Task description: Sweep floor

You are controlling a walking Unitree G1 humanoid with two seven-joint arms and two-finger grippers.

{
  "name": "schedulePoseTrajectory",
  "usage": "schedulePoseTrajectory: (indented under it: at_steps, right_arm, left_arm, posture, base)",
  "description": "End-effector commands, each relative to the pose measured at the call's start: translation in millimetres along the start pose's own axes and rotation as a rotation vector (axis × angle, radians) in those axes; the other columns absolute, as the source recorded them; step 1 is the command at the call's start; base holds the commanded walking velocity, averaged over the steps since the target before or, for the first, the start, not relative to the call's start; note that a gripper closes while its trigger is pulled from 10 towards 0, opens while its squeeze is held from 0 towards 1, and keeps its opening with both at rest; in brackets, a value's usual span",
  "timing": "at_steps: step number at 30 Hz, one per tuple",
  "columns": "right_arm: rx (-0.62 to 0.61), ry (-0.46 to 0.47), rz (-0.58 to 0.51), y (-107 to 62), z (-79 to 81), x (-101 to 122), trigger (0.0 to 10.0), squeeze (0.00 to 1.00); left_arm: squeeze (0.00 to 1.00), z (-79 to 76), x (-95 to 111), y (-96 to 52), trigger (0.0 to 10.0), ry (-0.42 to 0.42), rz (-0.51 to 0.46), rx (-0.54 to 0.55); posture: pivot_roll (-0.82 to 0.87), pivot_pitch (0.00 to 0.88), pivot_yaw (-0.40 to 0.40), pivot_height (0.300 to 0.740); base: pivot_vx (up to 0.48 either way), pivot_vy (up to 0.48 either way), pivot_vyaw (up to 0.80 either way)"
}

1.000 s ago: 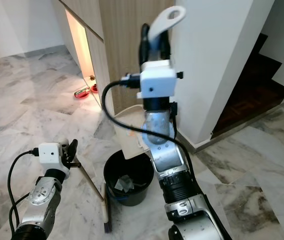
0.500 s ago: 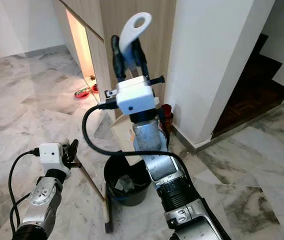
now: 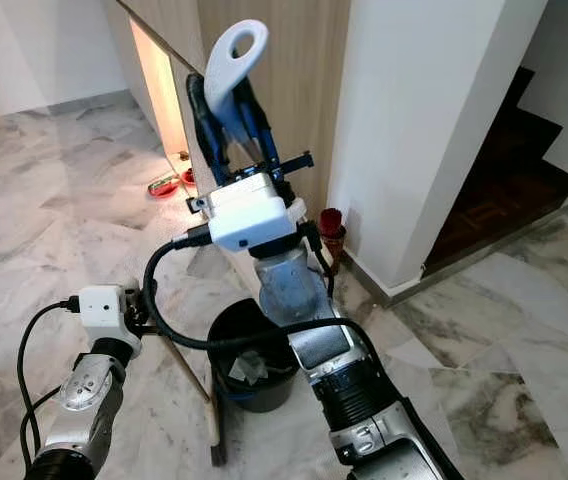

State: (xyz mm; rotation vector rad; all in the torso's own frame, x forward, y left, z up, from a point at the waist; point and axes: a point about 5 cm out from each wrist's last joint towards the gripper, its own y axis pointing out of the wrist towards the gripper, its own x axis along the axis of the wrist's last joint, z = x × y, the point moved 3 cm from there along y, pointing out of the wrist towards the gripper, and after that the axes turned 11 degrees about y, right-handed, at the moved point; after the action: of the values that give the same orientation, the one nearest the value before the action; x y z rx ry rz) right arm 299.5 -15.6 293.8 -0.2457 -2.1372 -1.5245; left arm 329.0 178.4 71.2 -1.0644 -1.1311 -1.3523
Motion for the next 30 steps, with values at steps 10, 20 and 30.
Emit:
schedulePoseTrajectory:
  at_steps: [10, 20, 30]
  right_arm:
    - [0.058, -0.003, -0.143, 9.2, 10.7, 27.9, 10.0, 0.0]
    - [0.058, -0.031, -0.134, 9.1, 9.7, 25.8, 10.0, 0.0]
    - [-0.005, -0.213, -0.005, 3.5, -9.4, -0.1, 10.0, 0.0]
  left_arm:
    - [0.0, 0.3, 9.6, 3.2, 10.0, 0.003, -0.051, -0.004]
    - [0.0, 0.1, 9.8, 3.6, 10.0, 0.004, -0.051, -0.007]
    - [0.0, -0.2, 9.1, 3.1, 10.0, 0.004, -0.047, -0.014]
  posture:
    - [0.0, 0.0, 0.011, 0.74]
    - [0.0, 0.0, 0.011, 0.74]
    - [-0.01, 0.0, 0.017, 0.74]
  base:
    - [0.0, 0.0, 0.0]
    - [0.0, 0.0, 0.0]
    - [0.0, 0.0, 0.0]
